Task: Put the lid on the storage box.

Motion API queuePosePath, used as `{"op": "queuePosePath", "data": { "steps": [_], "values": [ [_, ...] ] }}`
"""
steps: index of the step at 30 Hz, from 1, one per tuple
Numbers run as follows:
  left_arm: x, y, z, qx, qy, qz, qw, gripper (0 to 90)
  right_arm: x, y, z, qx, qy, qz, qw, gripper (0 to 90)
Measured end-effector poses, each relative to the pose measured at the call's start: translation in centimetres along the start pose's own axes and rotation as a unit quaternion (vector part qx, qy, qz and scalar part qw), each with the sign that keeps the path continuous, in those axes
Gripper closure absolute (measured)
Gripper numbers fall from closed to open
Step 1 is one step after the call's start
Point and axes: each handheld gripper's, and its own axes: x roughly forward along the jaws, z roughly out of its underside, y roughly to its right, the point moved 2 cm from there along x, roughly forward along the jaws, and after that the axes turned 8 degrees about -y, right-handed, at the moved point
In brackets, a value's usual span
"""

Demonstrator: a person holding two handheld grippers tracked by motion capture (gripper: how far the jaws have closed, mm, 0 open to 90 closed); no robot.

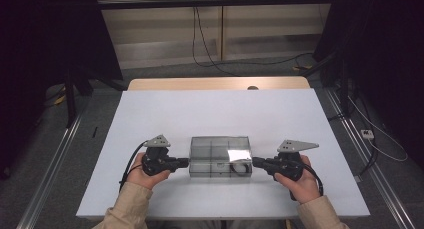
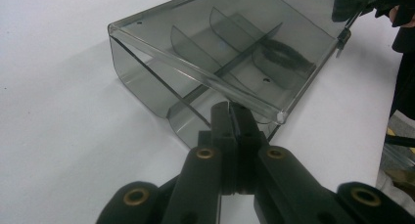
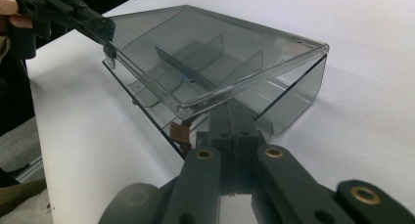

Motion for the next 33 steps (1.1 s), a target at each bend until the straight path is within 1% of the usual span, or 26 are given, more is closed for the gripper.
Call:
{"op": "queuePosePath", "data": {
  "steps": [2, 6, 8, 17, 26, 27, 28, 31, 33],
  "values": [
    [0.0, 0.0, 0.1, 0.000, 0.002, 0.000, 1.0000, 90.0, 0.0, -0.1, 0.1, -0.001, -0.001, 0.001, 1.0000, 90.0],
    [0.0, 0.0, 0.2, 0.001, -0.004, 0.000, 1.0000, 90.0, 0.1, -0.2, 0.2, -0.002, -0.005, 0.000, 1.0000, 90.0],
    [0.1, 0.0, 0.3, 0.001, -0.002, 0.001, 1.0000, 90.0, 0.1, -0.3, 0.3, -0.004, -0.007, 0.000, 1.0000, 90.0],
    [0.1, 0.1, 0.6, 0.001, -0.007, 0.005, 1.0000, 90.0, 0.0, -0.3, 0.6, -0.005, -0.013, 0.000, 0.9999, 90.0],
    [0.3, 0.1, 0.9, 0.002, -0.016, 0.000, 0.9999, 90.0, -0.1, -0.2, 0.9, -0.002, -0.014, 0.001, 0.9999, 90.0],
    [0.3, 0.1, 1.0, 0.001, -0.015, -0.001, 0.9999, 90.0, -0.2, -0.3, 0.9, -0.003, -0.013, 0.001, 0.9999, 90.0],
    [0.2, 0.1, 1.0, -0.002, -0.012, 0.002, 0.9999, 90.0, -0.2, -0.3, 0.9, -0.003, -0.014, 0.001, 0.9999, 90.0],
    [-0.1, 0.0, 1.0, -0.002, -0.005, 0.001, 1.0000, 89.6, -0.2, -0.2, 1.0, -0.003, -0.014, 0.003, 0.9999, 90.0],
    [-0.2, 0.0, 1.1, 0.000, -0.001, -0.002, 1.0000, 86.9, -0.3, -0.1, 1.0, -0.001, -0.010, 0.005, 0.9999, 90.0]
  ]
}}
